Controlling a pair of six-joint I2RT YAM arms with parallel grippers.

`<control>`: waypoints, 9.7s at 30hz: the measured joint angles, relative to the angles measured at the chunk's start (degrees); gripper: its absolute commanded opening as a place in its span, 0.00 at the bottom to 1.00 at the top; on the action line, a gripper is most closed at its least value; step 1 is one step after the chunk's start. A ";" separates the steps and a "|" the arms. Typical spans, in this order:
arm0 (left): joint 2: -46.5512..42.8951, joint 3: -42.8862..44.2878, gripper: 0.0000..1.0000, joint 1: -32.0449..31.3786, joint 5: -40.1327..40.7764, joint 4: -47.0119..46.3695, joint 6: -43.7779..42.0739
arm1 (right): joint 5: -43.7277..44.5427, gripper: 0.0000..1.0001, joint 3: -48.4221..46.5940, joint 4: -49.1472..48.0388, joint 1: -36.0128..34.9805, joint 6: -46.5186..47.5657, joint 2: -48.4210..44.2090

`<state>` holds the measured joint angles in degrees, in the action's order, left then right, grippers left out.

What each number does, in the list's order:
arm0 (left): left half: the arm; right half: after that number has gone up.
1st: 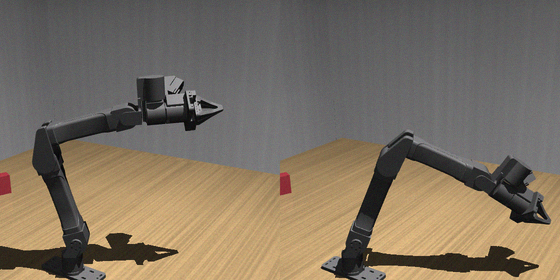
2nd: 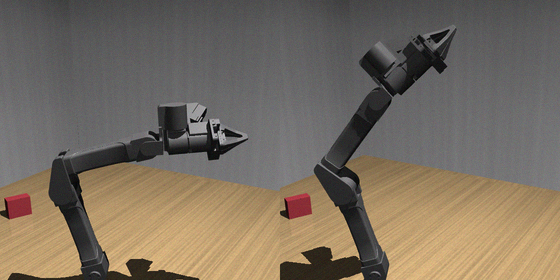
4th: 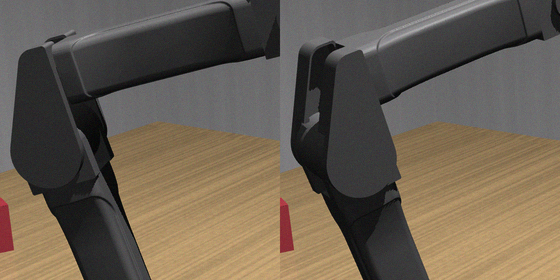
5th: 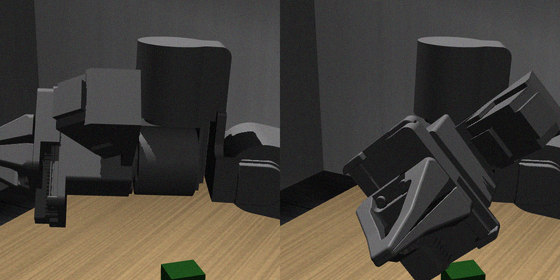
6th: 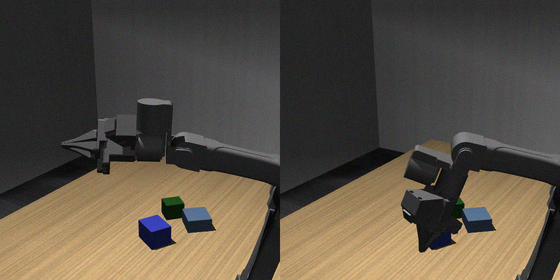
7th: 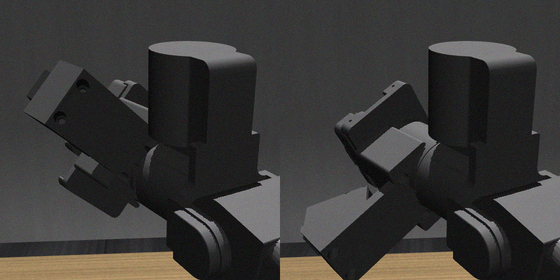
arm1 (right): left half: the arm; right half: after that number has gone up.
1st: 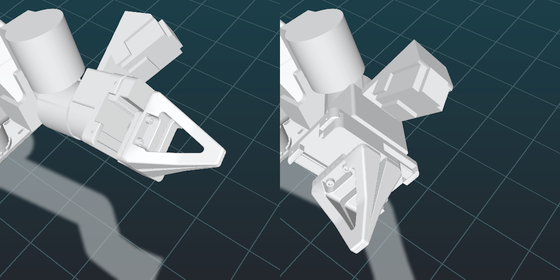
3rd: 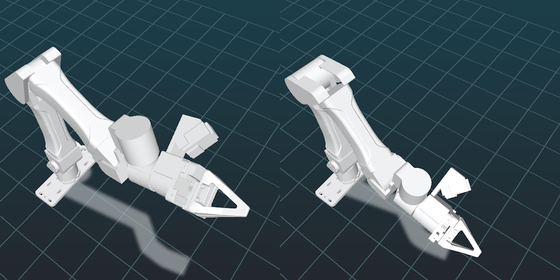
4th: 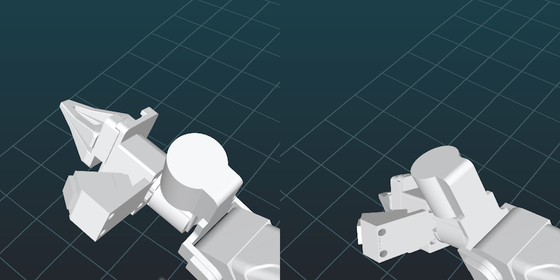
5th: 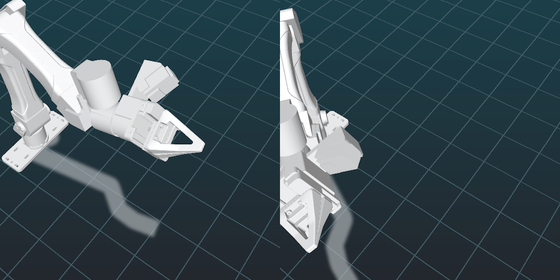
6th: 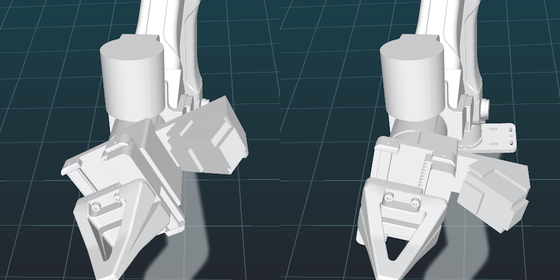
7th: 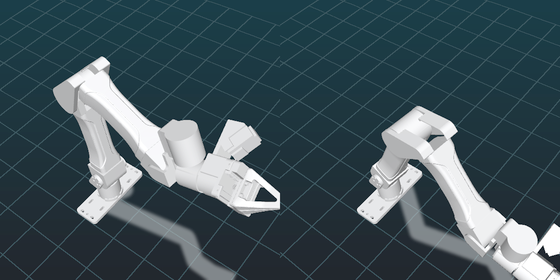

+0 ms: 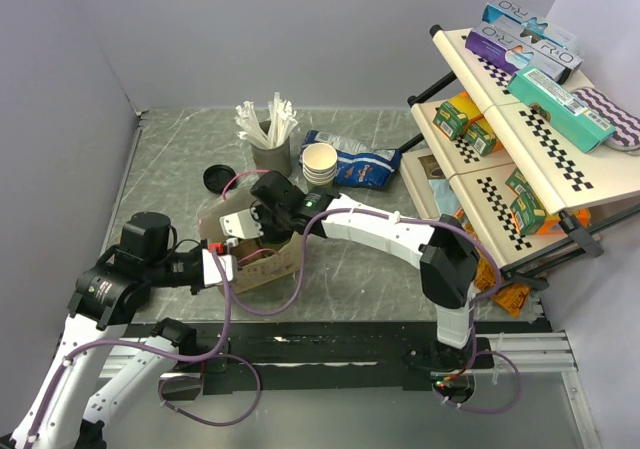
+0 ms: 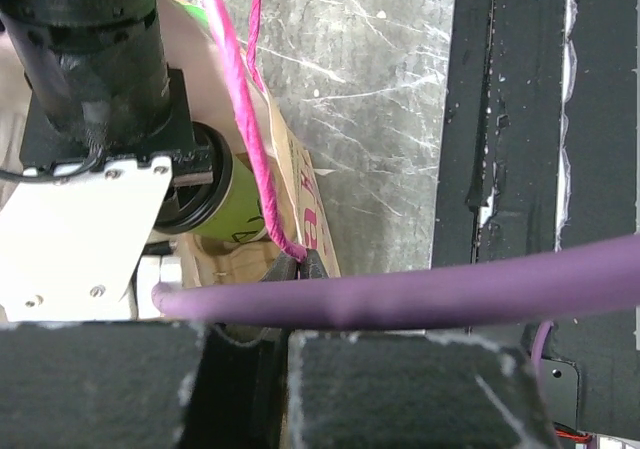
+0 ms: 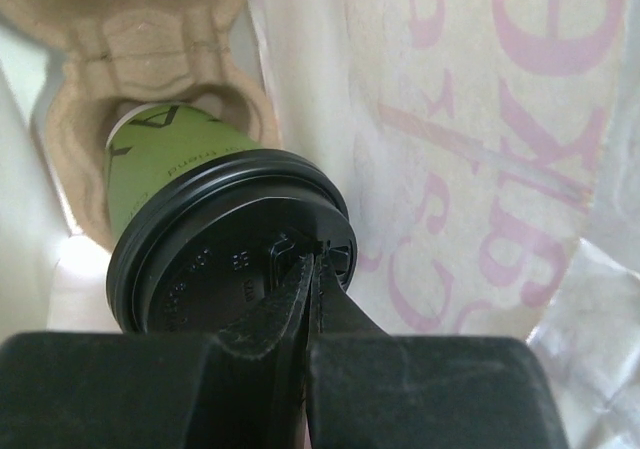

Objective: Pack the takeout coffee

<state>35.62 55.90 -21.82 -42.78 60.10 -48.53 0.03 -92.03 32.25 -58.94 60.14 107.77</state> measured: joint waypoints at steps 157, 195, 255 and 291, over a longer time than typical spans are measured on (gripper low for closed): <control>19.74 20.57 0.01 13.33 -0.26 4.76 15.98 | -24.22 1.00 4.70 21.40 -4.98 -13.73 -25.70; 0.61 6.19 0.01 12.61 -8.35 -1.07 5.81 | -11.10 1.00 22.82 2.67 -0.66 -13.22 -45.92; 9.51 7.23 0.85 13.22 -5.20 -18.32 33.29 | -29.64 0.94 -13.20 4.52 22.01 -41.24 -14.40; 14.43 26.91 0.89 16.92 15.78 -14.69 37.44 | -27.41 0.55 -25.83 -23.37 29.97 -53.62 17.53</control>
<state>50.04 82.81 -4.91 -27.00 45.41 -11.09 -27.38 -117.86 8.88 -28.97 6.52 125.29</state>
